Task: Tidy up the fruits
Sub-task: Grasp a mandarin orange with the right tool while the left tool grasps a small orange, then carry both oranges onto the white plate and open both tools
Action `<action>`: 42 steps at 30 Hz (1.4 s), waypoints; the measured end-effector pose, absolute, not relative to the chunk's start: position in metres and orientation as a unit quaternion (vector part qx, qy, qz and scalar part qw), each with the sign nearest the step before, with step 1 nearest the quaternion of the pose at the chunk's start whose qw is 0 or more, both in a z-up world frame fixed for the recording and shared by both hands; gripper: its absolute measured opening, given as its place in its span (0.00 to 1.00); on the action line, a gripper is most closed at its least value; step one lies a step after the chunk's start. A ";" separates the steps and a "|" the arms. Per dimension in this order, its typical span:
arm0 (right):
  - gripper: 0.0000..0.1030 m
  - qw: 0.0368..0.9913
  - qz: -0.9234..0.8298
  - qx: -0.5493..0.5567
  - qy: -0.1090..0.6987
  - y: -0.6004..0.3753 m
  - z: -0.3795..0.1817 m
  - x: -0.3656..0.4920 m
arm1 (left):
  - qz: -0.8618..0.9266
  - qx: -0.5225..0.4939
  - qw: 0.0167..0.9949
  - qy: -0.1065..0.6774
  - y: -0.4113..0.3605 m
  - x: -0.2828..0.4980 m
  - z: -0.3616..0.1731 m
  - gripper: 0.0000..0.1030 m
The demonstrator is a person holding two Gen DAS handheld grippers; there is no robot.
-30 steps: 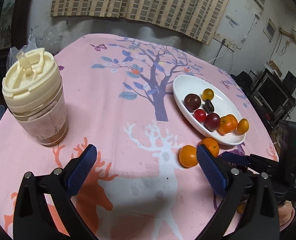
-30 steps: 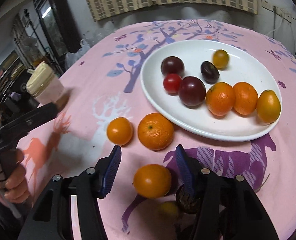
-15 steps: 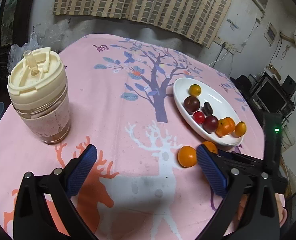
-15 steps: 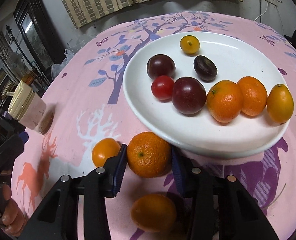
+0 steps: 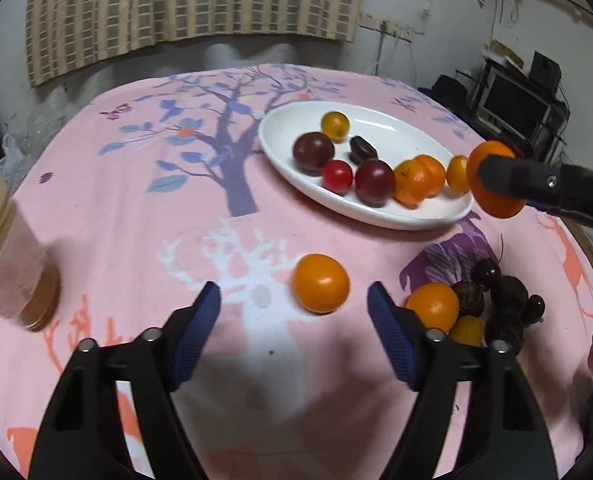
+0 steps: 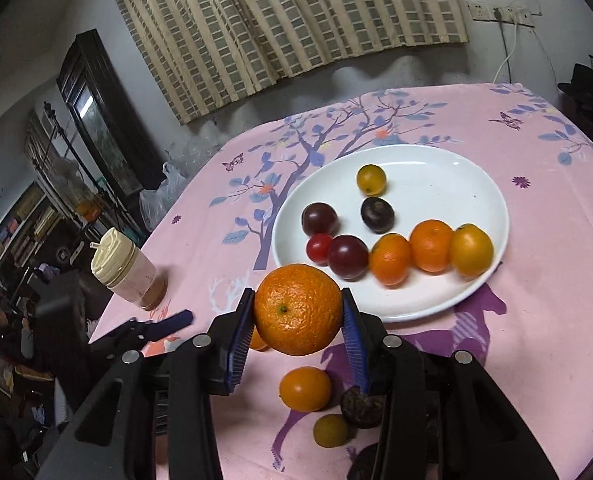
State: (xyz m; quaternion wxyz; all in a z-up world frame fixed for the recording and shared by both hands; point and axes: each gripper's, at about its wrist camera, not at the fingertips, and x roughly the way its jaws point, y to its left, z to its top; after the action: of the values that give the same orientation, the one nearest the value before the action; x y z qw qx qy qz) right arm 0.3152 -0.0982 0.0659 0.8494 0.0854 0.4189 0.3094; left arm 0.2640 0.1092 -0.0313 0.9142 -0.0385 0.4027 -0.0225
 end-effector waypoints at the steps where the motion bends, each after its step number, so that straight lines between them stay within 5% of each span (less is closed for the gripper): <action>1: 0.41 0.850 0.307 0.088 0.420 -0.101 0.065 0.317 | -0.022 -0.035 0.914 0.405 0.107 0.268 -0.033 0.66; 12: 0.41 0.851 0.295 0.102 0.422 -0.117 0.060 0.322 | -0.039 -0.029 0.902 0.429 0.093 0.291 -0.051 0.48; 15: 0.41 0.852 0.294 0.103 0.421 -0.119 0.060 0.321 | -0.042 -0.027 0.899 0.436 0.091 0.293 -0.056 0.36; 19: 0.41 0.853 0.292 0.107 0.419 -0.124 0.059 0.320 | -0.044 -0.045 0.900 0.432 0.096 0.290 -0.053 0.35; 30: 0.41 0.884 0.252 0.094 0.383 -0.129 0.063 0.369 | -0.069 -0.057 0.930 0.357 0.086 0.345 0.015 0.35; 39: 0.43 0.888 0.219 0.078 0.397 -0.126 0.040 0.426 | -0.062 -0.026 0.920 0.386 0.057 0.425 0.002 0.36; 42: 0.53 0.884 0.227 0.082 0.401 -0.130 0.039 0.425 | -0.044 -0.030 0.926 0.374 0.058 0.419 0.004 0.65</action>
State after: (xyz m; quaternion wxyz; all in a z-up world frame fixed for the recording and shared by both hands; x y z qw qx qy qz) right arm 0.4249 -0.1298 0.0394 0.8836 0.0816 0.4013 0.2271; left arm 0.4193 0.0576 0.0040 0.9260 -0.0301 0.3737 -0.0436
